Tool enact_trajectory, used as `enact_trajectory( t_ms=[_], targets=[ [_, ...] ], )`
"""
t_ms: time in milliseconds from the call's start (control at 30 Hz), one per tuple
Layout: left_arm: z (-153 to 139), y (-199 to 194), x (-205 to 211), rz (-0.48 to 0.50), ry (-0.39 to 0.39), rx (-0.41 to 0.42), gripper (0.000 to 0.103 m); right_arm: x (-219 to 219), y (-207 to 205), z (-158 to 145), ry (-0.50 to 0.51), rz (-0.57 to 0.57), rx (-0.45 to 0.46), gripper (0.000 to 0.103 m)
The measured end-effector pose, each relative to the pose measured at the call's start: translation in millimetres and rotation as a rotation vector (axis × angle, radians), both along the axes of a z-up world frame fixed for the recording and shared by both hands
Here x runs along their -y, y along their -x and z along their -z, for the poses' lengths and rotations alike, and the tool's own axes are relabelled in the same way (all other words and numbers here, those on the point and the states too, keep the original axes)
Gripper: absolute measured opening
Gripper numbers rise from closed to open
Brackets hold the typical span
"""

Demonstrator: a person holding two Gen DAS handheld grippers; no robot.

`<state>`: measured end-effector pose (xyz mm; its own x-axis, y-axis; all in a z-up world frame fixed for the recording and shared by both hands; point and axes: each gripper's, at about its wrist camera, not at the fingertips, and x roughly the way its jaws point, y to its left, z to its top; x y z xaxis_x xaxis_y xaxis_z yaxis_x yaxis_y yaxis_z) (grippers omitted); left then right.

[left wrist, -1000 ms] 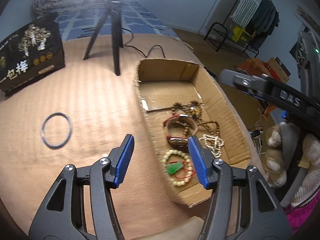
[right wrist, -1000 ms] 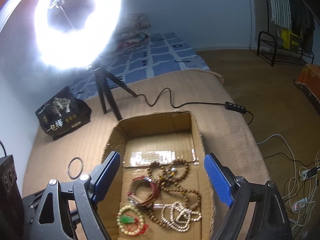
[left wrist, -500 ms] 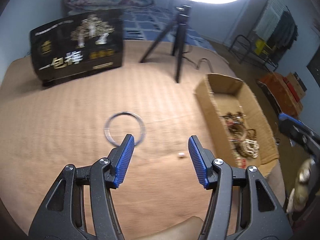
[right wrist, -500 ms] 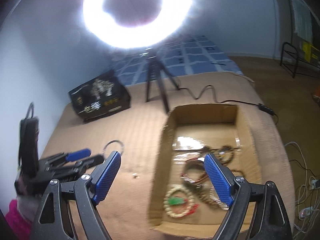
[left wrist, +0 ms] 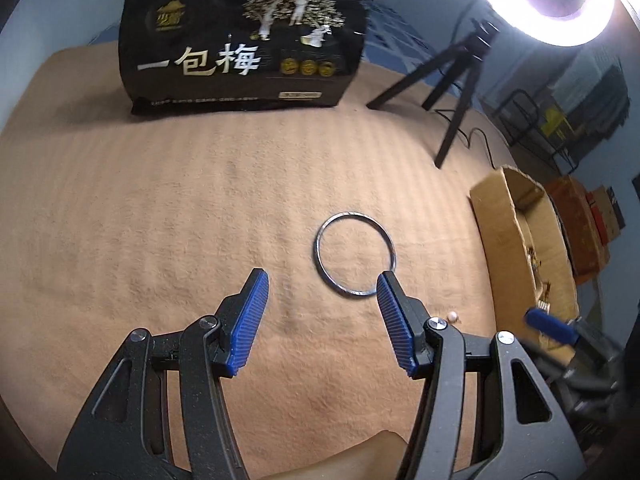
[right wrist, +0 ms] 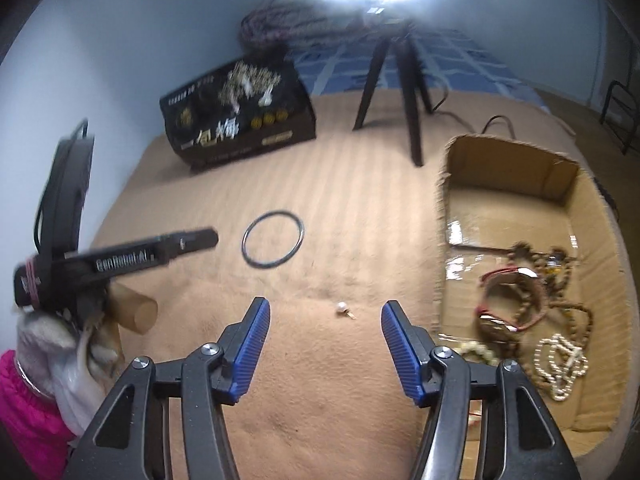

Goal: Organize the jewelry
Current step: 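Move the left gripper to the blue-silver bangle while the right gripper approaches the second pearl earring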

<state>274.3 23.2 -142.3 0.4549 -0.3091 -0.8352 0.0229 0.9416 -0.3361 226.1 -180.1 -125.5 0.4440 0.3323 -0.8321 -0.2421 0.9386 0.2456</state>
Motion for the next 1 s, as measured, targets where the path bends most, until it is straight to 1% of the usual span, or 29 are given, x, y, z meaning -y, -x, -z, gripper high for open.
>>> enact_trajectory(
  t_ms=[33,67,100,200,300,433,500,567,733,800,867,900,933,967,1000],
  targets=[
    [1,-2,-1,-0.003,0.007,-0.003,0.058,-5,-1,4,0.011,-0.008,-0.005,0.061],
    [3,-4,-2,-0.006,0.011,-0.007,0.062,-8,-1,7,0.024,-0.013,-0.007,0.061],
    [5,-6,-1,-0.008,0.014,-0.009,0.064,-13,-1,10,0.048,-0.023,-0.006,0.062],
    [11,-12,3,-0.013,-0.002,-0.005,0.064,-21,-4,19,0.091,-0.036,-0.007,0.062],
    [18,-18,5,-0.020,-0.007,-0.014,0.064,-20,-8,26,0.099,-0.037,-0.022,0.062],
    [24,-23,10,-0.015,-0.006,-0.022,0.064,-23,-8,30,0.132,-0.043,-0.012,0.061],
    [26,-25,14,-0.001,-0.020,-0.021,0.064,-27,-8,31,0.159,-0.055,-0.003,0.060],
    [27,-27,17,0.001,-0.037,-0.019,0.064,-31,-8,33,0.185,-0.068,0.004,0.056],
    [35,-33,22,0.000,-0.067,-0.025,0.064,-37,-9,36,0.234,-0.083,0.019,0.054],
    [38,-35,25,0.005,-0.083,-0.020,0.062,-37,-10,37,0.240,-0.074,0.022,0.051],
    [39,-35,26,0.006,-0.100,-0.019,0.054,-37,-11,36,0.250,-0.070,0.028,0.048],
    [41,-37,28,0.007,-0.112,-0.017,0.053,-38,-10,35,0.257,-0.071,0.035,0.048],
    [42,-37,28,0.008,-0.119,-0.016,0.053,-38,-10,34,0.265,-0.073,0.041,0.045],
    [43,-37,27,0.009,-0.122,-0.015,0.051,-39,-10,33,0.263,-0.076,0.043,0.037],
    [44,-37,28,0.009,-0.130,-0.013,0.049,-40,-10,33,0.255,-0.081,0.039,0.035]
  ],
)
